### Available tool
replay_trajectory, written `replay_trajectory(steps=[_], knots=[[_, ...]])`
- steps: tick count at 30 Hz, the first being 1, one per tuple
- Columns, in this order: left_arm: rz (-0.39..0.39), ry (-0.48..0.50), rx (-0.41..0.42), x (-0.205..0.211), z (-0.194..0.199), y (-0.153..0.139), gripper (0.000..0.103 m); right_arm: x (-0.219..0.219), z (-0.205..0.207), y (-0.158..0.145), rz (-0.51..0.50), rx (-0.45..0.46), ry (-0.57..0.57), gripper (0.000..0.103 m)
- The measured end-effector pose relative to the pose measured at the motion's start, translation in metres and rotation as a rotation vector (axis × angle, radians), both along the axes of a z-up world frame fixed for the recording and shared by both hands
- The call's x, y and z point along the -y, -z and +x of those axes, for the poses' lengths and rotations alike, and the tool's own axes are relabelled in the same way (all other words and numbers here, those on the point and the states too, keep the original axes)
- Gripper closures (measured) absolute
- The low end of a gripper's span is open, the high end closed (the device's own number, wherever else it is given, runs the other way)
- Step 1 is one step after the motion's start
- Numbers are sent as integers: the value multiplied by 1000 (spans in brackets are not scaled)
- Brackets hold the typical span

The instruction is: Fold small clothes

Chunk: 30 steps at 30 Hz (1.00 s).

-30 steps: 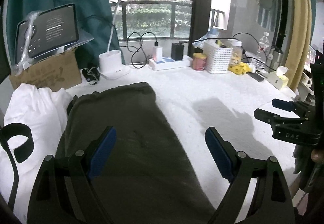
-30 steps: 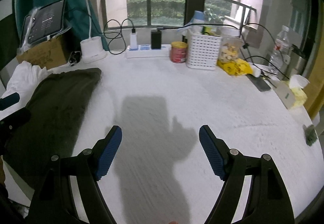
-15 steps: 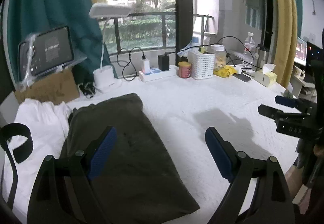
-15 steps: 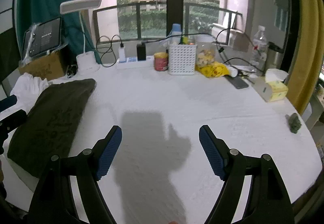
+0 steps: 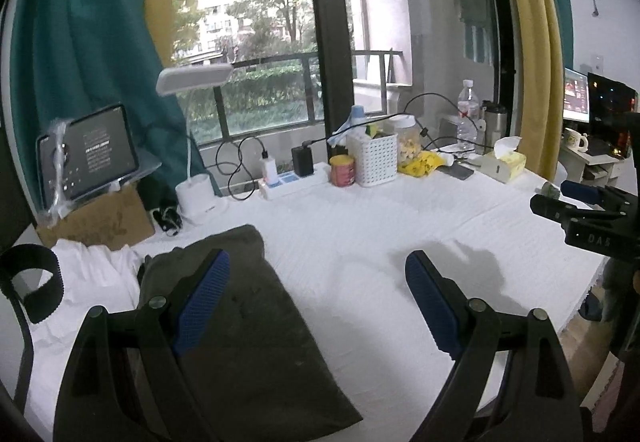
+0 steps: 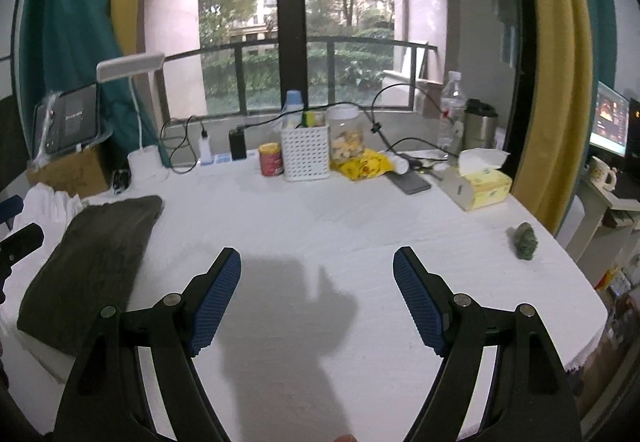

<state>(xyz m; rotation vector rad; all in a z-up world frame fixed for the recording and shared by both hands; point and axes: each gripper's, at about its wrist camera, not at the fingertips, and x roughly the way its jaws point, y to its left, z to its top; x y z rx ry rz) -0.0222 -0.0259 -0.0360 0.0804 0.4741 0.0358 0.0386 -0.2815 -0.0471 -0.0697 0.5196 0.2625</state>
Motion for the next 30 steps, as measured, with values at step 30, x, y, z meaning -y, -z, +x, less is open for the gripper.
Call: replay_trajectory(steps=[30], knots=[[14,106,193,38,-24,-79,14,54,-54,-85,11,190,68,22]])
